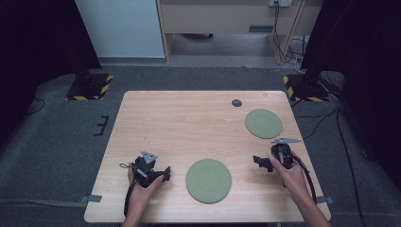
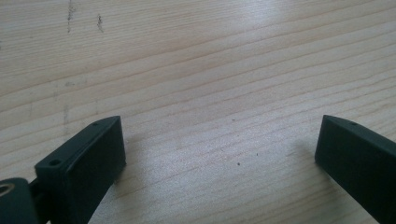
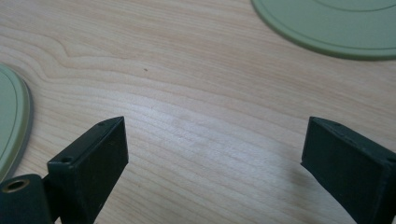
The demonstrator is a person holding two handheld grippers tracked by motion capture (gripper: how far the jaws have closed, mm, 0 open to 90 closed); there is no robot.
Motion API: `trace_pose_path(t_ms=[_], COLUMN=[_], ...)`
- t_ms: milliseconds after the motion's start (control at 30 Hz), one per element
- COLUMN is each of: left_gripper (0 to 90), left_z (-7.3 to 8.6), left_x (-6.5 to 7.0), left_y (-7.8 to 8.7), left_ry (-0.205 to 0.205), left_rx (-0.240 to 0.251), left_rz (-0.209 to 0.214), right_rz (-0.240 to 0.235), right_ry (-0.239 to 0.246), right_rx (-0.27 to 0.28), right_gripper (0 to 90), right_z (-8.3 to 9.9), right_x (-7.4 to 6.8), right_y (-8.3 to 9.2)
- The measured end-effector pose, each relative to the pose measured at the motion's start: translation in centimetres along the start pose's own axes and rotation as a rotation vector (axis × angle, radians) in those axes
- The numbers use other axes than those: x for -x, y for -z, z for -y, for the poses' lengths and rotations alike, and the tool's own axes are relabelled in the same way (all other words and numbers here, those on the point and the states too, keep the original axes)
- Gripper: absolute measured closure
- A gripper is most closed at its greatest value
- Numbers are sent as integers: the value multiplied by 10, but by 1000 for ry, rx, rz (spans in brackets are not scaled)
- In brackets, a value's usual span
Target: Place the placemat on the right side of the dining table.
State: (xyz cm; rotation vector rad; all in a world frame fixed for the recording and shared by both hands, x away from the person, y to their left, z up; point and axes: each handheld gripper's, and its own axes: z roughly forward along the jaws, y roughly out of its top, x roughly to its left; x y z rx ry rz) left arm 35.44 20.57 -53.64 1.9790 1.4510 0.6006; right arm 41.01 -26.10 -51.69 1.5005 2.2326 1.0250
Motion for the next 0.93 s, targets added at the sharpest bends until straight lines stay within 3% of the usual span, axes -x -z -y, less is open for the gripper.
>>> trace_pose_path(t_ms=[400,567,667,933], left_gripper=[11,11,11,11], left_z=[0,0,0,0], left_x=[0,0,0,0], left_y=[0,0,0,0], left_ry=[0,-1,-1,-2], left_rx=[0,0,0,-1], left_rz=[0,0,0,1], right_rz=[40,77,114,107], right_ry=[25,60,113,118], right_rx=[0,20,31,26], right_gripper=[62,46,36,4], right_z=[8,11,15,16], right_x=[-14,-22,-28,-30], right_y=[-16,-20,-24,-24])
